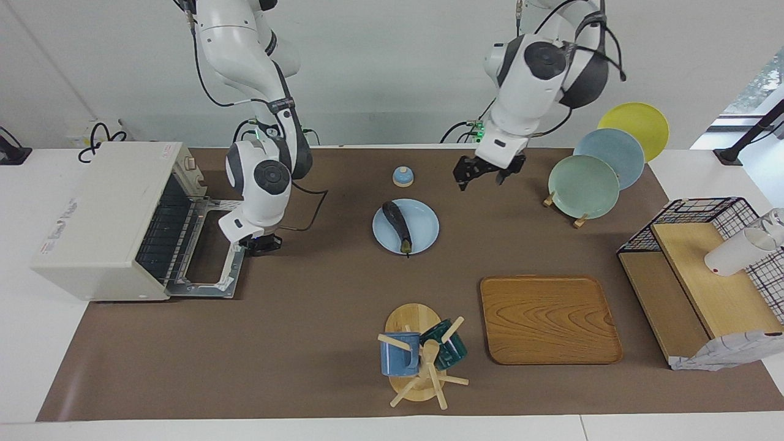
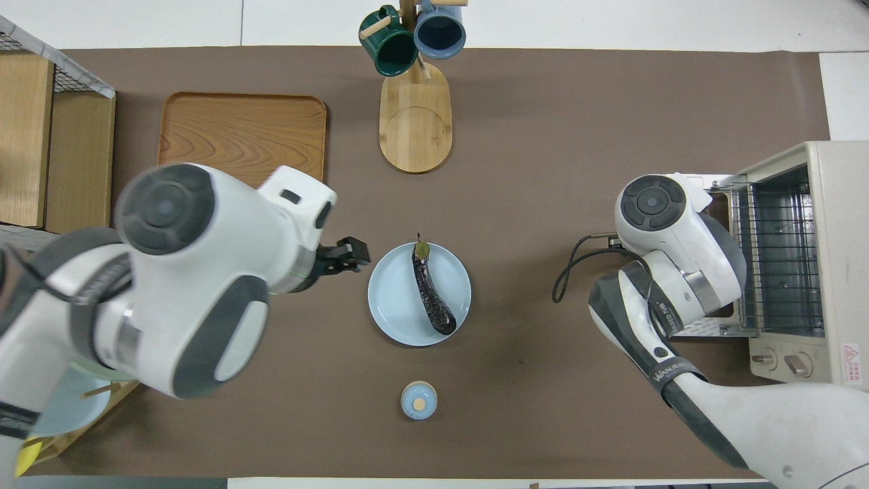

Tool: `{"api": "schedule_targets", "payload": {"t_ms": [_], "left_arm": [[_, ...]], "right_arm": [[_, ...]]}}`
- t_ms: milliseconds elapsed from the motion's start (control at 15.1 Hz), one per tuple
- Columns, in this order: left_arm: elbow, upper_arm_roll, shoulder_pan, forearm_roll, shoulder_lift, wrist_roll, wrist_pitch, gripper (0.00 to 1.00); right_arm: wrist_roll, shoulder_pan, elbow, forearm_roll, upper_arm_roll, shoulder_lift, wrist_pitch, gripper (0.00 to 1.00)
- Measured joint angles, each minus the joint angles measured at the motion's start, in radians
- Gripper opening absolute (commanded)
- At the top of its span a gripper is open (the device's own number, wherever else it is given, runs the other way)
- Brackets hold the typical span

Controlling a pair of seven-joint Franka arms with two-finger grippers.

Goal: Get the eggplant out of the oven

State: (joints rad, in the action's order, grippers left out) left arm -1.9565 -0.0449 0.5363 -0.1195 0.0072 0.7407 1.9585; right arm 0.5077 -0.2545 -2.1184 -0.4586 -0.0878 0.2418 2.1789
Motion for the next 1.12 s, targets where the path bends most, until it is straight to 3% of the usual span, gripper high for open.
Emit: {"api": "schedule_targets", "payload": {"t_ms": [264,661,992,1124], "left_arm": [[-0.015,-0.001,0.160,0.000,0.153,0.200,0.178,1.00],[-0.015,0.003,0.246,0.000,0.300,0.260,0.298,1.00],[-0.013,0.021,0.239,0.000,0.298,0.218,0.303,0.72],[-0.013,0.023,0.238,0.000,0.298,0.203,0.303,0.69]], "right_arm": [[-0.080,0.009,0.007,-0.002,0.007,-0.012,-0.023,0.00],[-0.188,0.042,0.048,0.009,0.022,-0.132,-0.166,0.00],[-0.392,0.183,0.067,0.029,0.033,-0.255,-0.216,0.00],[-0.470,0.242,0.081,0.041,0.024,-0.269,-0.217,0.00]]}}
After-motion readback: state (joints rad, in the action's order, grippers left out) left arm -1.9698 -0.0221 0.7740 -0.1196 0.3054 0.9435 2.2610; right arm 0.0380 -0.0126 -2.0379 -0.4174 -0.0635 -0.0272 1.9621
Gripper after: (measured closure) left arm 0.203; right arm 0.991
